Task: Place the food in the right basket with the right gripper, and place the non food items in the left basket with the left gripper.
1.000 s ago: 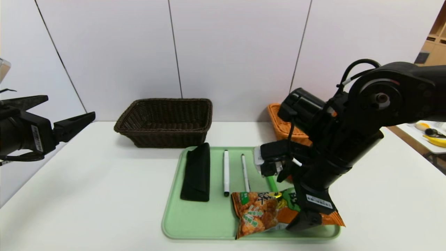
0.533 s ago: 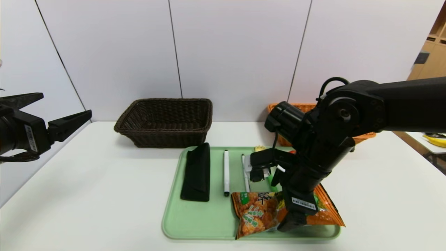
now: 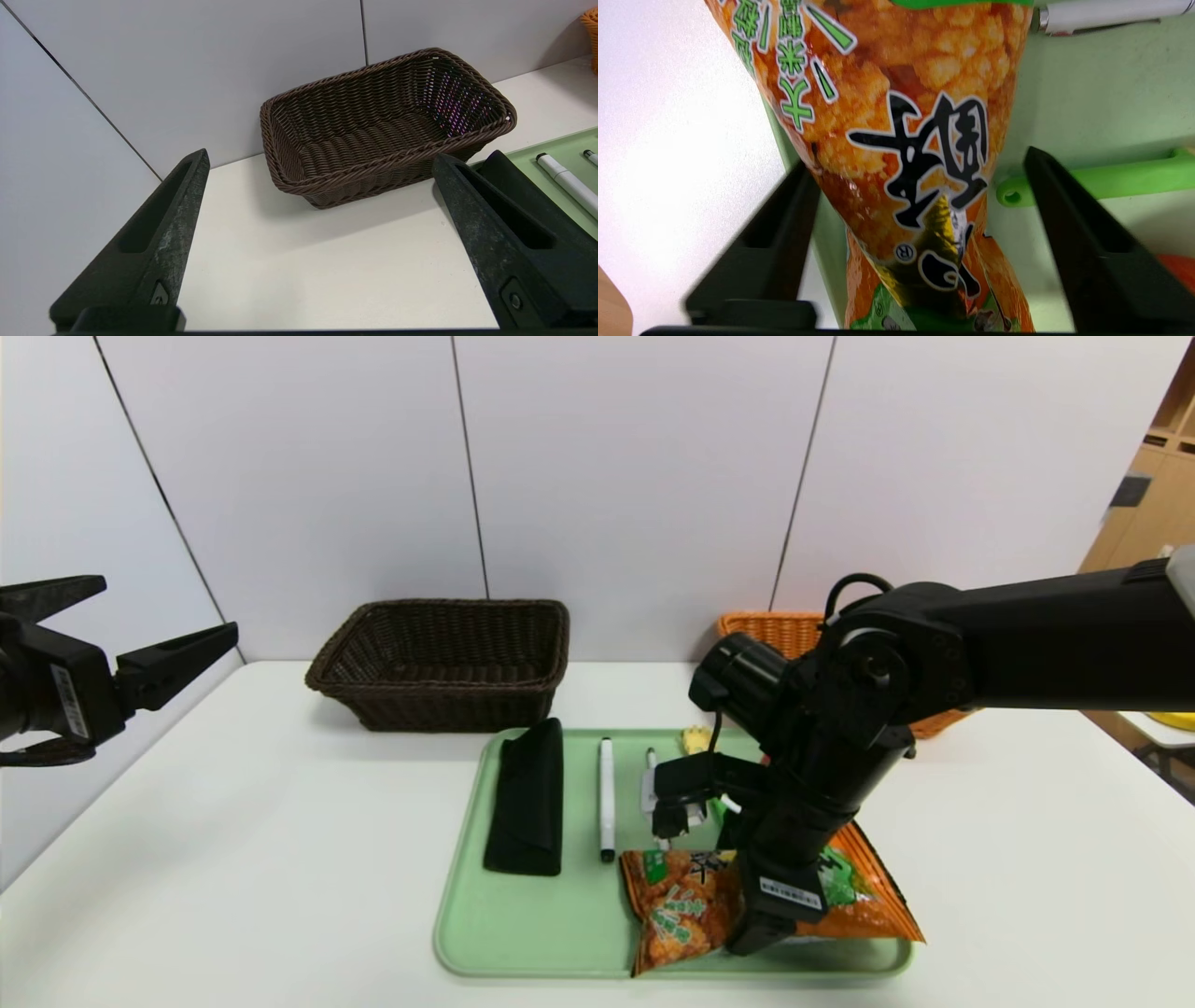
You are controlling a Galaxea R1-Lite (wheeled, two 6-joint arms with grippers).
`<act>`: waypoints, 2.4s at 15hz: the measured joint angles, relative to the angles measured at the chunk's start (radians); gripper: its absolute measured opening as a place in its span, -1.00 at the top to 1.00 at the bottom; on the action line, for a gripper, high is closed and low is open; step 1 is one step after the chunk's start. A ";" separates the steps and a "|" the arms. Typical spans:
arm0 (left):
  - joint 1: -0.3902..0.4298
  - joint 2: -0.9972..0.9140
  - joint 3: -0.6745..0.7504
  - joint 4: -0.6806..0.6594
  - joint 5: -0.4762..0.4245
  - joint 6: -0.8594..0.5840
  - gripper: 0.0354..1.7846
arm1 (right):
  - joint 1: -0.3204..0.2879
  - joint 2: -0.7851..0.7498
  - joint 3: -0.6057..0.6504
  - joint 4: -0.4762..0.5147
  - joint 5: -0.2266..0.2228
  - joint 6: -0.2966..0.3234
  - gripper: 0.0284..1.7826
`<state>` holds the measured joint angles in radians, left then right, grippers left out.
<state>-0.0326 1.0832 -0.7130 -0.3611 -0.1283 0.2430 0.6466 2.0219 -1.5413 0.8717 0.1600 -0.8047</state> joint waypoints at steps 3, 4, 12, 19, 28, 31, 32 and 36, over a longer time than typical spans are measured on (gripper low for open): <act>0.001 -0.002 -0.002 0.000 -0.001 0.001 -0.89 | 0.000 -0.003 -0.002 -0.002 0.000 0.000 -0.06; 0.001 -0.003 -0.002 0.000 -0.001 0.000 -0.89 | 0.000 -0.007 -0.002 -0.001 0.000 -0.001 0.05; 0.001 -0.002 0.033 0.011 -0.006 -0.001 -0.89 | 0.032 -0.141 -0.038 0.017 0.048 0.018 0.64; 0.003 -0.015 0.041 0.010 0.008 -0.009 -0.89 | -0.034 -0.257 -0.366 0.059 0.079 0.298 0.64; 0.010 -0.047 0.043 0.010 0.036 -0.062 -0.89 | -0.423 -0.389 0.081 -0.835 -0.338 0.849 0.64; 0.009 -0.055 0.043 0.011 0.038 -0.065 -0.89 | -0.574 -0.369 0.165 -1.077 -0.401 0.865 0.64; 0.009 -0.057 0.043 0.011 0.047 -0.067 -0.89 | -0.605 -0.344 0.169 -1.117 -0.402 0.866 0.64; 0.009 -0.061 0.044 0.012 0.057 -0.069 -0.89 | -0.652 -0.201 0.134 -1.254 -0.367 0.849 0.64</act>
<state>-0.0234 1.0221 -0.6687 -0.3491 -0.0715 0.1740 -0.0053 1.8204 -1.4070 -0.3819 -0.2068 0.0440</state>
